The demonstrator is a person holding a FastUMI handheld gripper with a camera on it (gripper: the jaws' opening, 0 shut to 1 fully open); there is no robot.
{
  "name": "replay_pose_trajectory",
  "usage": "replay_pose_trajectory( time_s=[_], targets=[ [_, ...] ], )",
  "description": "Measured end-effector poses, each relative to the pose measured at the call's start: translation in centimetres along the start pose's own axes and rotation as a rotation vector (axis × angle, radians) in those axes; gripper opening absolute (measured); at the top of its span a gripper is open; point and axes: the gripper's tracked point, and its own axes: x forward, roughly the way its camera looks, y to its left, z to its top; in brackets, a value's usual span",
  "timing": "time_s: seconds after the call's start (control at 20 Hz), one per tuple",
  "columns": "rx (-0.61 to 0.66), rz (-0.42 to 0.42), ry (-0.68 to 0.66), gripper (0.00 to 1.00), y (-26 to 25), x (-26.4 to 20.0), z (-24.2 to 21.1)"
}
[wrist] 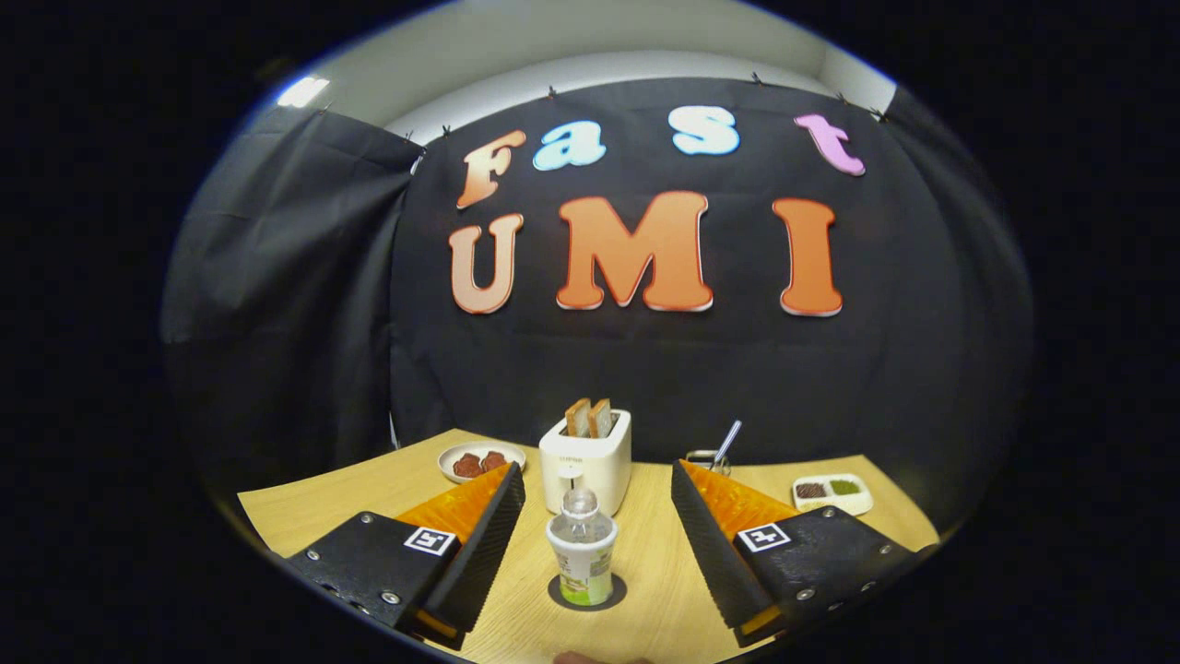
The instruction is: Take the bottle from table, then pour the juice into the cup, finally place the bottle on the coaster
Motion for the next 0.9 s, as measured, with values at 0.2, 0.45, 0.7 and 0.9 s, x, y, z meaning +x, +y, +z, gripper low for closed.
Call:
replay_pose_trajectory(
  time_s=[0.2, 0.45, 0.7, 0.9],
  targets=[
    [-0.063, -0.05, -0.1, 0.96, -1.6, -4.7, 7.0],
    [-0.093, -0.092, -0.142, 0.97, -3.8, -9.8, 11.8],
    [-0.043, -0.126, -0.167, 0.97, -6.1, -12.8, 13.4],
    [0.002, -0.114, -0.168, 0.98, -7.5, -13.4, 13.1]
  ],
)
